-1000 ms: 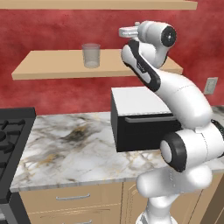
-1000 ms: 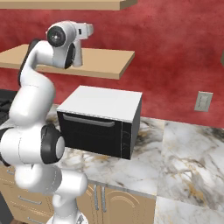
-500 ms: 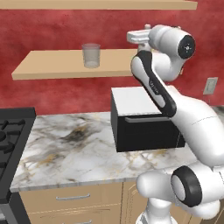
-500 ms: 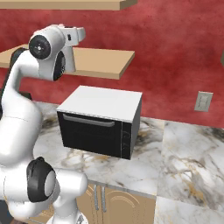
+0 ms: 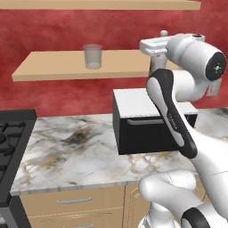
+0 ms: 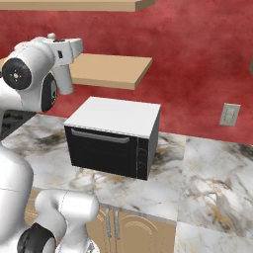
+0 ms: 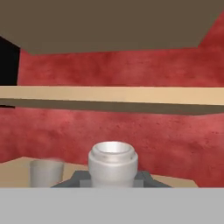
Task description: There is a bowl on the dining counter. Grab a lemon wedge from the fridge and place it in the bowl. Then get the liquor bottle and glass cup from the cabinet and place them next to the bowl.
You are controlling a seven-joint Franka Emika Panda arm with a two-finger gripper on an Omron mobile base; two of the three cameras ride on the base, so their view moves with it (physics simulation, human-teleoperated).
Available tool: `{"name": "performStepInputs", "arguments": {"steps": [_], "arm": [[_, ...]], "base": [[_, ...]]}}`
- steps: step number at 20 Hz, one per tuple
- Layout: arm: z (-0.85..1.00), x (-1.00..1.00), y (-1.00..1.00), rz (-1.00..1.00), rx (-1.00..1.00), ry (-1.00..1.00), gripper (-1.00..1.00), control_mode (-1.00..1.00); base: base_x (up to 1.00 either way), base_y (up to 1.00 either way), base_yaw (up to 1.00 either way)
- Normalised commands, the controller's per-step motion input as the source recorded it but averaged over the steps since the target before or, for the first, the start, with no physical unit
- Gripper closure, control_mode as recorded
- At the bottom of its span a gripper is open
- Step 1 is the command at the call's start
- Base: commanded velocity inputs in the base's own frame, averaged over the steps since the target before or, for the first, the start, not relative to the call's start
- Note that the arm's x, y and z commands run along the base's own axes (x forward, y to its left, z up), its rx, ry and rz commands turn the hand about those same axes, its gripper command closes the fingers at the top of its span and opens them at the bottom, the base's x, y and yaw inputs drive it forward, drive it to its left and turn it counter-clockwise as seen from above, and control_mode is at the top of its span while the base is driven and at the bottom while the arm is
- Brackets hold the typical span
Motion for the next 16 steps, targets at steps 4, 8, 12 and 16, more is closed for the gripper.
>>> {"name": "performStepInputs", "arguments": {"steps": [4,8,12,16], "arm": [[0.01,-1.0,-0.01,0.0,0.0,-0.15,1.0,-1.0],[0.06,-1.0,-0.05,0.0,0.0,-0.16,1.0,-1.0],[0.08,-1.0,-0.06,0.0,0.0,-0.15,1.0,-1.0],[0.04,-0.75,0.0,0.0,0.0,-0.12,1.0,1.0]], "base": [[0.0,0.0,0.0],[0.0,0.0,0.0],[0.0,0.0,0.0],[-0.25,0.0,0.0]]}}
